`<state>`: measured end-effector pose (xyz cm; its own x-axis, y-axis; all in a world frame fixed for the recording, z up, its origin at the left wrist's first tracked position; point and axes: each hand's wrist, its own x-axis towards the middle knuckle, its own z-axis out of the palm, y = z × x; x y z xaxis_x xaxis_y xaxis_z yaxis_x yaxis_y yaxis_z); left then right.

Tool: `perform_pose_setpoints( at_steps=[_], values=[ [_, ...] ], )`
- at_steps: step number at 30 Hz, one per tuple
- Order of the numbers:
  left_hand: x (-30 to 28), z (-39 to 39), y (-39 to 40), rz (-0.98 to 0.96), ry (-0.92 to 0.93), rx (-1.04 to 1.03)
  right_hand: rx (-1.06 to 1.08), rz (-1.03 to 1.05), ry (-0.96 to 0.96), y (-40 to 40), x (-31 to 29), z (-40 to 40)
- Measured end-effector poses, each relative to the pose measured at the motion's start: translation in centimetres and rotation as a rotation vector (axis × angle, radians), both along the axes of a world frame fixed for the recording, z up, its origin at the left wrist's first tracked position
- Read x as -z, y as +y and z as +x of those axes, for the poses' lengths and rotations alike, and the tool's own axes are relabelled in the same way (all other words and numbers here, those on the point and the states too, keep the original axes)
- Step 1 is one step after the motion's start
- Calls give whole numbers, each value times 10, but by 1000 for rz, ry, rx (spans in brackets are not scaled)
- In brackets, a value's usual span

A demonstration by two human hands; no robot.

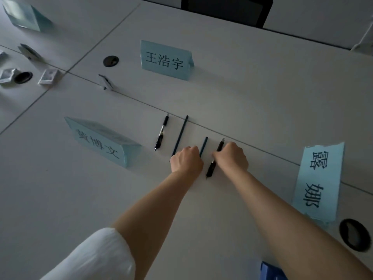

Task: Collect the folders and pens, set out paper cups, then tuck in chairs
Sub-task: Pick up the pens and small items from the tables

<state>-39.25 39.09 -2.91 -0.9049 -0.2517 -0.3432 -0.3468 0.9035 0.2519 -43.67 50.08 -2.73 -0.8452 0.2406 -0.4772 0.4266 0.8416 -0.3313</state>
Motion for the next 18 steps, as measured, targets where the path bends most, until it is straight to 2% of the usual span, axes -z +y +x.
perform_pose_setpoints(
  at_steps=[4,10,14,18],
  values=[
    [-6,0,-9,96,0,-91,-52,23,33,1,-2,2],
    [-28,-26,-68,308,151,-444,-59,-230,85,-33,-8,-12],
    [-28,-48,-103,293,173,-569,-95,-330,28,-61,-4,-18],
    [-9,-57,-120,269,105,-553,-67,-402,26,-87,4,-34]
  ],
)
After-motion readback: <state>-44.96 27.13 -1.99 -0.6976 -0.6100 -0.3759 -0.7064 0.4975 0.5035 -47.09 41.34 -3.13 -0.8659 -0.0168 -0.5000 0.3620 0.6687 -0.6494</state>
